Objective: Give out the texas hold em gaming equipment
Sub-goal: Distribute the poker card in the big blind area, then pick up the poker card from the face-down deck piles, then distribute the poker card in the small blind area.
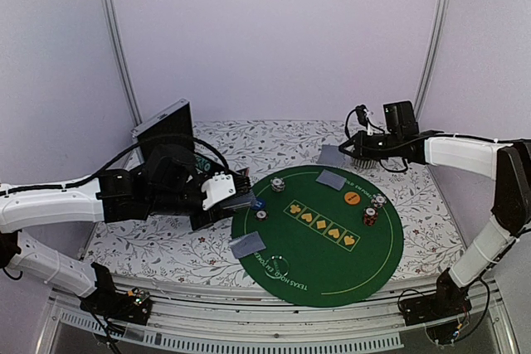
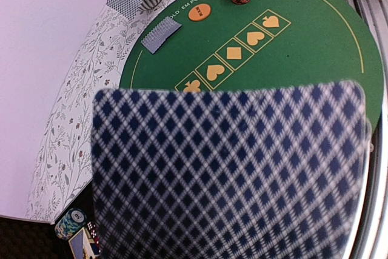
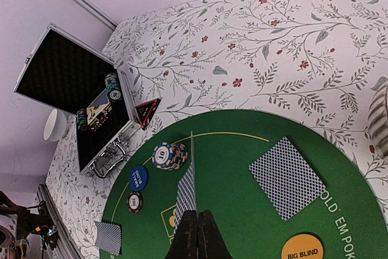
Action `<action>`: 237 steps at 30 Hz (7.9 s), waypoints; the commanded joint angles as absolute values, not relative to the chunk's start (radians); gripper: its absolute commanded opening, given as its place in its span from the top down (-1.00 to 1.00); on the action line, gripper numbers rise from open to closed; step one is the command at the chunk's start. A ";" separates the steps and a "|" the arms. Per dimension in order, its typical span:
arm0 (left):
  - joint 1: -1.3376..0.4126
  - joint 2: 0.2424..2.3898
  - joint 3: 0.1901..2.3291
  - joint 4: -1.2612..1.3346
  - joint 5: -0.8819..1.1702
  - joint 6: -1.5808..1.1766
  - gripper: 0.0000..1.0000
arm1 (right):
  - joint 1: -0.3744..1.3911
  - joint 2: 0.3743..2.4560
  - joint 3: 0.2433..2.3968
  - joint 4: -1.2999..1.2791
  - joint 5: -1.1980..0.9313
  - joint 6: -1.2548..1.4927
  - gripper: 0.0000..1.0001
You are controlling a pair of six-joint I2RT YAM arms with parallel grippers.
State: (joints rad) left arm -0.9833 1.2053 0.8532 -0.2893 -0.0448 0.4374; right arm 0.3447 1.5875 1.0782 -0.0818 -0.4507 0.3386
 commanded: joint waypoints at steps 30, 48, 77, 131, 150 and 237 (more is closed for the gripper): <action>-0.974 1.212 0.852 -0.268 -0.031 0.440 0.16 | 0.268 1.955 1.136 0.082 -0.600 0.358 0.96; -0.974 1.215 0.851 -0.272 -0.026 0.439 0.16 | 0.267 1.988 1.120 0.192 -0.535 0.473 0.96; -0.974 1.213 0.853 -0.275 -0.018 0.438 0.15 | 0.271 1.857 1.023 0.125 -0.366 0.477 0.29; -0.972 1.197 0.849 -0.255 -0.062 0.444 0.17 | 0.887 1.743 1.446 -0.345 -0.444 0.218 -0.98; -0.973 1.201 0.848 -0.257 -0.053 0.444 0.16 | 0.882 1.730 1.487 -0.265 -0.732 0.288 -0.69; -0.968 1.179 0.852 -0.256 -0.049 0.442 0.17 | 0.784 1.872 1.199 0.040 -0.875 0.233 0.96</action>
